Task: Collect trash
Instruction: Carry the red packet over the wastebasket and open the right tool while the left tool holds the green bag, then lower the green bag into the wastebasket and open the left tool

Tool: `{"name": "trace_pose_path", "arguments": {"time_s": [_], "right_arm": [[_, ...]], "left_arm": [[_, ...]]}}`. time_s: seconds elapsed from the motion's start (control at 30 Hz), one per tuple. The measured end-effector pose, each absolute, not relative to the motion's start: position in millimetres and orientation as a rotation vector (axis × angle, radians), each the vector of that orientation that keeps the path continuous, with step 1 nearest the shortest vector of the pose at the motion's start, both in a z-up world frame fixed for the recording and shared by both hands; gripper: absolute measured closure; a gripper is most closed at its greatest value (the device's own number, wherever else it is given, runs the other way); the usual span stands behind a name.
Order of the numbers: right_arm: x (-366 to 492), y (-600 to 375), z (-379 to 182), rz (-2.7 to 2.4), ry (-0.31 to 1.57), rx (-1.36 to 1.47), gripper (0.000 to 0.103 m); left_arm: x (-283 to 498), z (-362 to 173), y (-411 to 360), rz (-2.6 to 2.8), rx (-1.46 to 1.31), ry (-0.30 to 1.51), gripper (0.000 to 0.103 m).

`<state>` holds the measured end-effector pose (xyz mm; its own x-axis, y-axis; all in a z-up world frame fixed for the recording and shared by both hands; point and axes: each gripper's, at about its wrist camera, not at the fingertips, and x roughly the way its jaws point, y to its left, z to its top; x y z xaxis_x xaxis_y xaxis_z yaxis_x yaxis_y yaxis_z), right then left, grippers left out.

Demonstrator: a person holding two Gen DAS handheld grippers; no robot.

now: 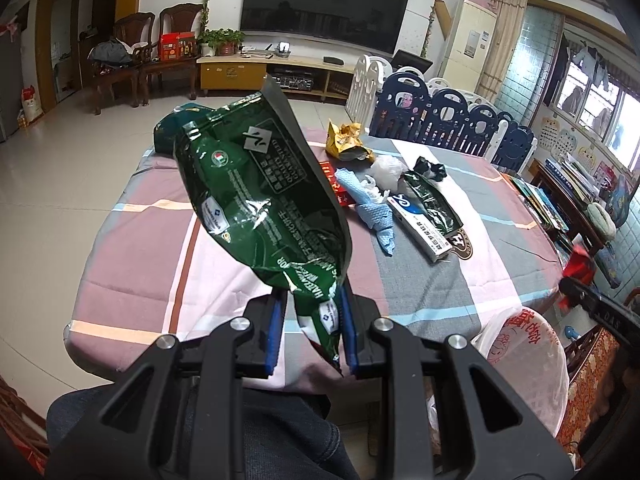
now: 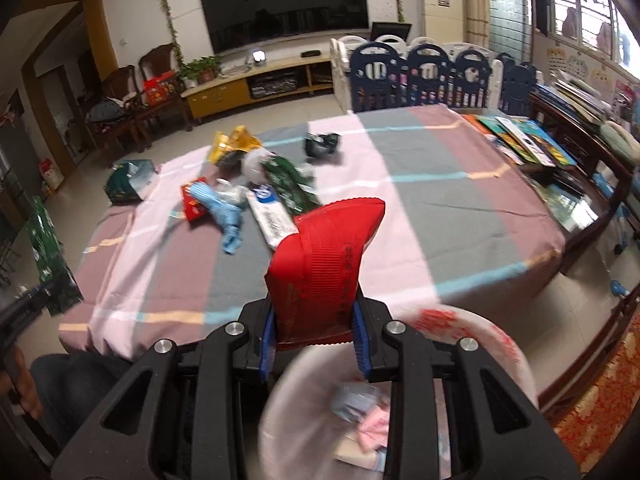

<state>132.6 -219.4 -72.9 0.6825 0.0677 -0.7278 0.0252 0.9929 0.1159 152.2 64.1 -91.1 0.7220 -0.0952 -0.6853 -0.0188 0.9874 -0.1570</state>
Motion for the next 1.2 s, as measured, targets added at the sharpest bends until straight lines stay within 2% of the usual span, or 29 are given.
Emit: {"name": "trace_pose_path", "arguments": {"time_s": [0.17,0.43,0.5,0.57,0.67,0.97,1.2], "right_arm": [[109,-253,-113,-0.049,0.942,0.139,0.071],[98,-254,-180,-0.061,1.125,0.203,0.070],[96,-257,-187,-0.060,1.149,0.236,0.062],[94,-258,-187,-0.039,1.155,0.252,0.051],[88,-266,-178,-0.051,1.110,0.268,0.039],[67,-326,-123,-0.170,0.876,0.389,0.038],[56,-354,-106,-0.221,0.808,0.428,0.038]], "left_arm": [[148,-87,48,-0.090,-0.143,0.763,0.078],[137,-86,5,-0.200,-0.075,0.790,0.078],[134,-86,-9,-0.236,-0.048,0.798,0.078],[132,-88,-23,-0.273,-0.029,0.808,0.078],[127,-94,-47,-0.345,0.000,0.833,0.078],[114,-119,-100,-0.565,0.092,0.914,0.078],[121,-140,-153,-0.853,0.074,0.980,0.077]]}}
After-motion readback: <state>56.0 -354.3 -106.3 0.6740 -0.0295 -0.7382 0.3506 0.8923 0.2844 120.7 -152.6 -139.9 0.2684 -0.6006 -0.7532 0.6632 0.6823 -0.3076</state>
